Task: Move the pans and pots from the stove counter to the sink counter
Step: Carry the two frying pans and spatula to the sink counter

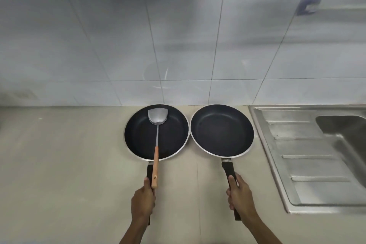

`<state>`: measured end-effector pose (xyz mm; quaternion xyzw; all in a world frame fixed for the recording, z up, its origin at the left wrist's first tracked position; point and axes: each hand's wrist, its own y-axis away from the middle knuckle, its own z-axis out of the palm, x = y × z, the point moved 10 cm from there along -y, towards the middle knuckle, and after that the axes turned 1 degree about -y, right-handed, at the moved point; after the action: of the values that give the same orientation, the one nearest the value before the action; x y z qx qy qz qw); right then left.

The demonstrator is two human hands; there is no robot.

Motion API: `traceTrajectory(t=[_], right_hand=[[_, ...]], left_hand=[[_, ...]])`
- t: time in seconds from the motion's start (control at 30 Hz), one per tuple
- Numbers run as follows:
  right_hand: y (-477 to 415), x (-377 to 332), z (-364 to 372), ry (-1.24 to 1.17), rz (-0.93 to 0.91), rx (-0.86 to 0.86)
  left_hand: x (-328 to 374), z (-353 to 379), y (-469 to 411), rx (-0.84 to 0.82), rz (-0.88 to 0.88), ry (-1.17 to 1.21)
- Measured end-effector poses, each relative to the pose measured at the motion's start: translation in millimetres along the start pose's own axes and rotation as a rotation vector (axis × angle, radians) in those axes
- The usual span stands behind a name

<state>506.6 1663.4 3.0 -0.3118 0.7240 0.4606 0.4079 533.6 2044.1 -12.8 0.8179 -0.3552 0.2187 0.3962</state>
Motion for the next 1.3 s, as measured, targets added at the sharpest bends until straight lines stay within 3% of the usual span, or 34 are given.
traceTrajectory(t=[0.3,0.57,0.7,1.3], right_hand=[[-17.0,1.2,1.0,-0.007,0.007,0.063],[-30.7,4.8,-13.4,-0.005,0.024,0.074],[-37.8,-0.3,-15.1,0.001,0.027,0.071],[-57.1,1.2,-8.3,0.004,0.061,0.062]], left_hand=[[15.6,6.6,-25.9,-0.038,0.017,-0.007],[28.6,21.3,-19.1,-0.056,0.051,-0.183],[24.7,29.5,-23.3,-0.068,-0.032,-0.077],[35.5,44.2,-48.4,-0.071,-0.017,-0.064]])
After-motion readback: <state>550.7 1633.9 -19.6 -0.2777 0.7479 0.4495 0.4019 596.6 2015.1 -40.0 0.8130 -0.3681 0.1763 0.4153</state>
